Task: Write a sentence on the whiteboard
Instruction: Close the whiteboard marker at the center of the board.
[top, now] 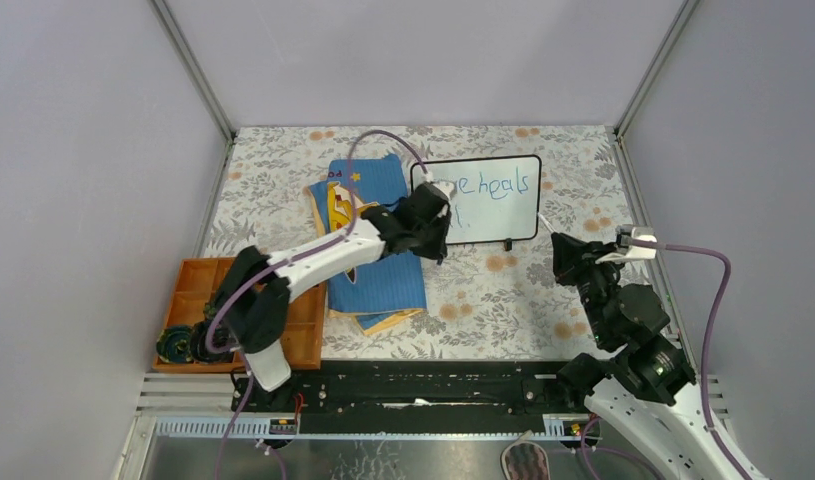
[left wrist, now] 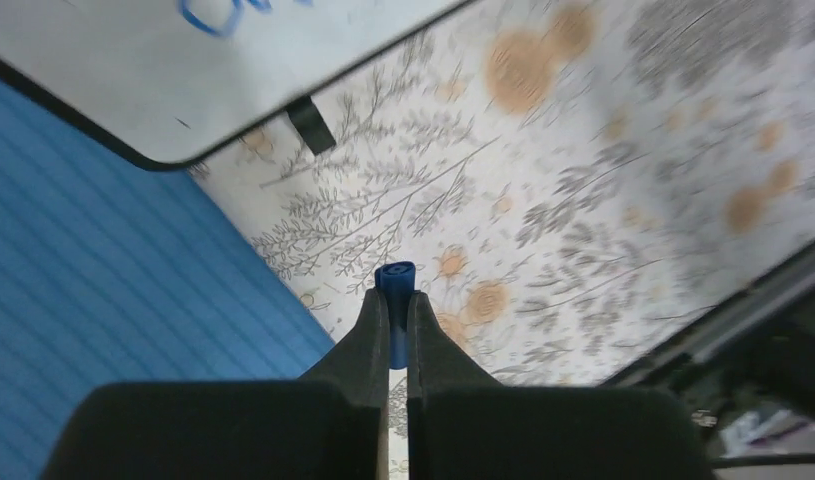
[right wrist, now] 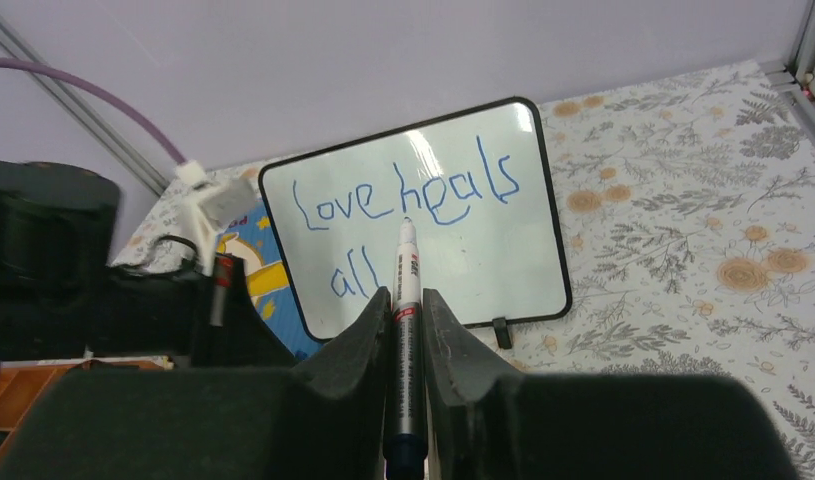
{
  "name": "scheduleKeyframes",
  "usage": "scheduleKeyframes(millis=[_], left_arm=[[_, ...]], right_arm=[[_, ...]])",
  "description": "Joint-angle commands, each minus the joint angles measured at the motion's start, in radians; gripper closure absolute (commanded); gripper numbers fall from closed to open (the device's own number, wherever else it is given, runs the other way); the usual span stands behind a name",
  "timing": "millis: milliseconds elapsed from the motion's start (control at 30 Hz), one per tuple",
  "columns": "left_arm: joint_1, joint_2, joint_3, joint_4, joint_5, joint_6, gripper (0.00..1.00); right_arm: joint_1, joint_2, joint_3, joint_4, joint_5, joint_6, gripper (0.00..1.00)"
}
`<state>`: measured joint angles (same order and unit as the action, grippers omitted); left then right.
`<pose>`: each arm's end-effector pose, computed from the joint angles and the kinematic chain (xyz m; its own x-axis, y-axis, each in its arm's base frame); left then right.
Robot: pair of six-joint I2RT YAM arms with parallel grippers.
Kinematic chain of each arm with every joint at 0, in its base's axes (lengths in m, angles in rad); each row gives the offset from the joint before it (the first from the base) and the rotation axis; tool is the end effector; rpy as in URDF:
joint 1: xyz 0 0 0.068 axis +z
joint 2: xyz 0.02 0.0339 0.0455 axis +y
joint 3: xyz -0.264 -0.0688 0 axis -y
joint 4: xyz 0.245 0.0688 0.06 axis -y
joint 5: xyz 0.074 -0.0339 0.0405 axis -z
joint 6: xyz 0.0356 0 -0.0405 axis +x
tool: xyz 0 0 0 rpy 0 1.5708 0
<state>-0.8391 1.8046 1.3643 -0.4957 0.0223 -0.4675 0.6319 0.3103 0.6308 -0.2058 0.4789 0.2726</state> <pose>0.2622 -0.2932 0.2319 -0.8195 0.2382 -0.5213 0.4295 0.8575 -0.2833 0.0800 0.0382 0.3403 0.0472 0.3307 -0.9425 -0.1740 0.9319 0.3183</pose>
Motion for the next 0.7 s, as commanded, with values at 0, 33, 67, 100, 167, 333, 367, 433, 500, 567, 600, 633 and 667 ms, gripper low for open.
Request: scheduleKeyframes(millis=[0, 33, 67, 100, 167, 333, 367, 433, 500, 567, 600, 633, 667], left_arm=[[0.053, -0.179, -0.068, 0.176, 0.097, -0.062, 1.0], [0.073, -0.221, -0.099, 0.211, 0.12, -0.08, 1.0], [0.092, -0.285, -0.134, 0.274, 0.144, -0.101, 1.0], [0.112, -0.332, -0.17, 0.326, 0.163, -0.124, 1.0], [0.153, -0.424, -0.254, 0.443, 0.204, -0.184, 1.0], [0.222, -0.606, -0.449, 0.696, 0.212, -0.317, 1.0], [0.23, -0.634, -0.481, 0.739, 0.204, -0.34, 1.0], [0.246, -0.696, -0.554, 0.84, 0.176, -0.4, 1.0], [0.261, -0.745, -0.619, 0.941, 0.128, -0.476, 1.0], [0.278, -0.773, -0.663, 1.043, 0.097, -0.548, 1.0], [0.286, -0.779, -0.672, 1.088, 0.09, -0.575, 1.0], [0.296, -0.78, -0.672, 1.117, 0.09, -0.599, 1.0], [0.307, -0.78, -0.666, 1.134, 0.093, -0.619, 1.0]], right_arm=[[-0.006, 0.005, 0.075, 0.019, 0.027, -0.05, 1.0], [-0.006, 0.018, 0.084, 0.033, 0.011, -0.062, 1.0], [-0.006, 0.044, 0.104, 0.041, -0.021, -0.066, 1.0], [-0.006, 0.067, 0.117, 0.052, -0.04, -0.071, 1.0], [-0.006, 0.118, 0.132, 0.104, -0.068, -0.077, 1.0], [-0.005, 0.245, 0.15, 0.302, -0.156, -0.059, 1.0], [-0.005, 0.268, 0.15, 0.348, -0.171, -0.05, 1.0], [-0.005, 0.311, 0.15, 0.449, -0.192, -0.027, 1.0], [0.006, 0.35, 0.155, 0.553, -0.215, 0.009, 1.0], [0.051, 0.386, 0.148, 0.665, -0.195, 0.013, 1.0], [0.087, 0.403, 0.147, 0.715, -0.168, -0.019, 1.0], [0.134, 0.422, 0.149, 0.759, -0.133, -0.063, 1.0], [0.176, 0.441, 0.147, 0.802, -0.1, -0.109, 1.0]])
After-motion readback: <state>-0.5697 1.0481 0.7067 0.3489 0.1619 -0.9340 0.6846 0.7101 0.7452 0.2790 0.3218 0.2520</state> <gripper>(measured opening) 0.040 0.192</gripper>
